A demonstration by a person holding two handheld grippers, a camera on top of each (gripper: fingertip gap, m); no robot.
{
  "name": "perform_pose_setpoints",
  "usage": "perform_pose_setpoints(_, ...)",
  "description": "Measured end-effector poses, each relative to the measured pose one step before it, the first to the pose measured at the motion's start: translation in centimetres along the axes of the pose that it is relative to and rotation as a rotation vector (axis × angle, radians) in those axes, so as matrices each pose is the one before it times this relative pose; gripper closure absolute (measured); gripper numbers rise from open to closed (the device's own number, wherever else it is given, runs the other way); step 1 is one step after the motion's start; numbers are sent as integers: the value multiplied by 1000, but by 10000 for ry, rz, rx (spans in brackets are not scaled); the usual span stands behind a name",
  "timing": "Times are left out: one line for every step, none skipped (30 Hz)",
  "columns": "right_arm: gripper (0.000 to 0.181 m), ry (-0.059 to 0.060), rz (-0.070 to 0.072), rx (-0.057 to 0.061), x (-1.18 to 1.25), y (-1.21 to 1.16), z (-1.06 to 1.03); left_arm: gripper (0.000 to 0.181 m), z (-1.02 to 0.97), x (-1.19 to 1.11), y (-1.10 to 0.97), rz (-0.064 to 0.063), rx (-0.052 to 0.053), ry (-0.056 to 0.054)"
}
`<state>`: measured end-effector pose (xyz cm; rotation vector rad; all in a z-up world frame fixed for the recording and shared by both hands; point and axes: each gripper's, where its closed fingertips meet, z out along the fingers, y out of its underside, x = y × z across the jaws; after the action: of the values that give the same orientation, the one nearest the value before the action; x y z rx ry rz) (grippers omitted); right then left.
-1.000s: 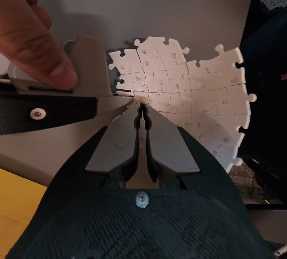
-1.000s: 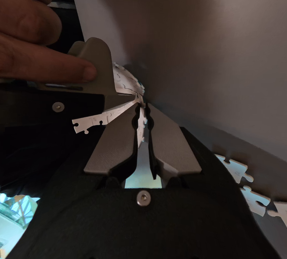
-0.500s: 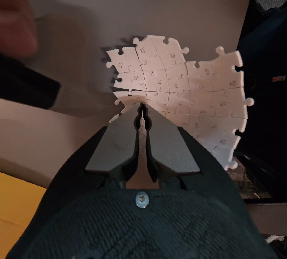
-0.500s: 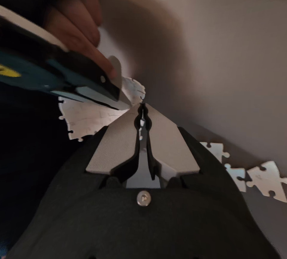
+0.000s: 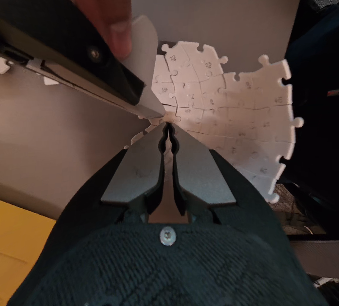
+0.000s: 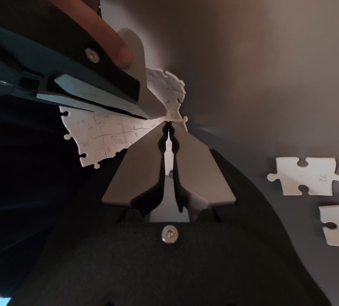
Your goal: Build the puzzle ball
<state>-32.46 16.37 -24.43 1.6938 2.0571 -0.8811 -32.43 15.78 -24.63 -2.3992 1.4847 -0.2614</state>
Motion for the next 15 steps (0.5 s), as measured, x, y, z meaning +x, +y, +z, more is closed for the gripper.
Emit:
perform_pose_setpoints(181, -216, 179, 59, 11, 92, -58, 181, -25, -207, -60, 20, -27, -90)
perform_pose_setpoints(181, -203, 124, 71, 17, 98, -52, 181, -7, -69, -167, 14, 24, 13)
perform_pose_setpoints(181, -147, 45, 69, 10, 78, -53, 181, 29, -9, -220, 25, 58, 42)
perform_pose_setpoints(181, -95, 2, 58, -14, 70, -24, 181, 88, -14, -236, 33, 50, 32)
perform_pose_setpoints(181, -78, 3, 37, -30, 74, -10, 181, 110, -5, -190, 25, 22, 32)
perform_pose_setpoints(181, -71, -12, -2, -26, 98, -13, 181, 145, 44, -67, 32, -60, 78)
perform_pose_setpoints(181, -51, -42, -11, -18, 103, -20, 181, 156, 21, -23, 33, -77, 60)
perform_pose_setpoints(181, -44, -31, -6, 13, 97, -44, 181, 22, 9, -111, 3, 13, 63)
perform_pose_setpoints(181, -44, -5, 5, 16, 74, -57, 181, 35, -12, -91, -28, 15, 55)
perform_pose_setpoints(181, -37, 6, 8, 37, 52, -67, 181, 24, -4, -64, -48, 14, 60)
perform_pose_setpoints(181, 8, -38, -3, 39, 56, -81, 181, 17, 7, -32, -53, -16, 53)
perform_pose_setpoints(181, 55, -59, -19, 60, 80, -121, 181, 2, 23, 21, 3, -61, 16)
perform_pose_setpoints(181, 93, -24, -36, 56, 115, -150, 181, 7, 21, -9, 73, -55, -36)
perform_pose_setpoints(181, 137, -38, -19, 81, 103, -199, 181, 14, 25, -35, 50, -61, -41)
perform_pose_setpoints(181, 121, -45, 61, -11, 43, -304, 181, 20, 37, -29, 30, -64, -42)
